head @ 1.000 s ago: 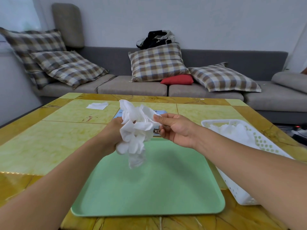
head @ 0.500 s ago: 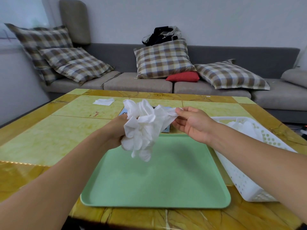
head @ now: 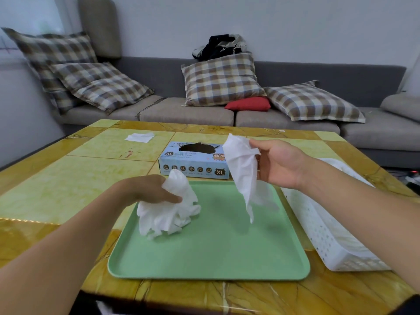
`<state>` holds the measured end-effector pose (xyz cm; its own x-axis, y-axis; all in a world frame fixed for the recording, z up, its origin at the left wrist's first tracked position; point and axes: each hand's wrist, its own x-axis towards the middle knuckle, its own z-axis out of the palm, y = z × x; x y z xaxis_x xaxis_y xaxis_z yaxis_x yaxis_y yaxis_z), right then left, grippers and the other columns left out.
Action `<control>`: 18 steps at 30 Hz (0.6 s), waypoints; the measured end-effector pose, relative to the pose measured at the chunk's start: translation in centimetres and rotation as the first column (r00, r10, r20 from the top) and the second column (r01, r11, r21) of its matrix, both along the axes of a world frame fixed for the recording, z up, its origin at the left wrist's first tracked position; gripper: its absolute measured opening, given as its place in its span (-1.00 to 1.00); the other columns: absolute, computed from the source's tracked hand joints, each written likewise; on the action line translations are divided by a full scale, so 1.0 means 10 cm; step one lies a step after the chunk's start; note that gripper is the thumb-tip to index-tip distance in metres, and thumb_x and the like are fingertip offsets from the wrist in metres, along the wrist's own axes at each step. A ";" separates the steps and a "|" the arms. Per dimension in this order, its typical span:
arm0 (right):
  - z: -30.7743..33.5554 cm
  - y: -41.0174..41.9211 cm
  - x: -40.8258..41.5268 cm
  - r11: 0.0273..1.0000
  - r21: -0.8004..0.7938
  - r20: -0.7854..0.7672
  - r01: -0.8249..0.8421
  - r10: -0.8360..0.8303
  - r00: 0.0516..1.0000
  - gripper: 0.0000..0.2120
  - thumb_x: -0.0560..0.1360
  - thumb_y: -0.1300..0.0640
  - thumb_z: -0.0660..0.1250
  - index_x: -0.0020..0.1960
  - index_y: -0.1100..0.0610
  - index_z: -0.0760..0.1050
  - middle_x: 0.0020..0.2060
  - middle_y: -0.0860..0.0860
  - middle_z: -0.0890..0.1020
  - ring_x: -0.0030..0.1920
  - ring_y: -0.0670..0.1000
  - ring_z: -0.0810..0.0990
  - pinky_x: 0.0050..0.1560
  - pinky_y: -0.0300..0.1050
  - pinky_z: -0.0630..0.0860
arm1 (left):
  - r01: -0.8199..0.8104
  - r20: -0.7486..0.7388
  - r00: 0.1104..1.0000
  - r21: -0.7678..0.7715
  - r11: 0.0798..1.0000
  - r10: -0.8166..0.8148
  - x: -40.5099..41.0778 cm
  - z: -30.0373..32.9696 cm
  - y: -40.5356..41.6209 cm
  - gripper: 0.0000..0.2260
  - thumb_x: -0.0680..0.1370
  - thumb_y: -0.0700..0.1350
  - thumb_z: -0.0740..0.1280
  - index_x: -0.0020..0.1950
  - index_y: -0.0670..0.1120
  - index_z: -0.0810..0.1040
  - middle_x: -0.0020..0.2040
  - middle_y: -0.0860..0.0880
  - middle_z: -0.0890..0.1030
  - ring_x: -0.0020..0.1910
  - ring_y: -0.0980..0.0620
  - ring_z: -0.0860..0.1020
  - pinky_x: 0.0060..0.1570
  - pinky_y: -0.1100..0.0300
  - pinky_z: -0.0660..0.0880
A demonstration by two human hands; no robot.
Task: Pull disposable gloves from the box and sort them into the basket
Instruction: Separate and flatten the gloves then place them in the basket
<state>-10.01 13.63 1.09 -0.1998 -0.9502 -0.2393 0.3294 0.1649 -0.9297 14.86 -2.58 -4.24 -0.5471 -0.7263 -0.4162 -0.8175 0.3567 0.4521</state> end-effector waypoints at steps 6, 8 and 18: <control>0.02 0.04 0.14 0.987 0.048 0.043 -0.155 0.153 0.987 -0.62 0.67 0.05 0.16 0.35 0.24 0.53 0.12 0.15 0.67 0.06 0.11 0.68 0.05 -0.05 0.65 | 0.113 -0.480 0.868 -0.050 0.992 -0.123 -0.15 0.24 0.42 -0.01 0.26 0.42 0.52 0.57 0.13 0.23 0.44 0.20 0.36 0.35 0.16 0.42 0.32 0.13 0.38; 0.02 0.05 0.17 0.981 0.060 0.015 -0.186 0.186 0.983 -0.55 0.68 -0.02 0.14 0.42 0.23 0.48 0.31 0.21 0.58 0.24 0.18 0.60 0.21 0.03 0.58 | 0.285 -0.690 0.704 0.057 0.957 -0.169 -0.30 0.27 0.63 -0.28 0.38 0.17 0.59 0.47 0.06 0.41 0.34 0.07 0.58 0.28 0.11 0.57 0.24 0.15 0.51; -0.13 0.20 0.07 0.970 0.132 -0.158 -0.206 0.226 0.961 -0.51 0.37 0.20 0.45 0.27 0.35 0.54 0.04 0.15 0.71 -0.05 0.05 0.72 -0.07 -0.10 0.67 | 0.013 -0.782 0.556 0.346 0.938 0.280 -0.59 0.24 0.98 -0.67 0.45 0.04 0.51 0.05 -0.17 0.63 -0.12 -0.12 0.72 -0.26 -0.05 0.67 -0.42 0.20 0.51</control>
<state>-9.29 15.60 -0.19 -0.0402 -0.9438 -0.3281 0.1126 0.3219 -0.9400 8.93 7.19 -1.83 -0.6599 -0.7503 -0.0389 -0.0743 0.0137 0.9971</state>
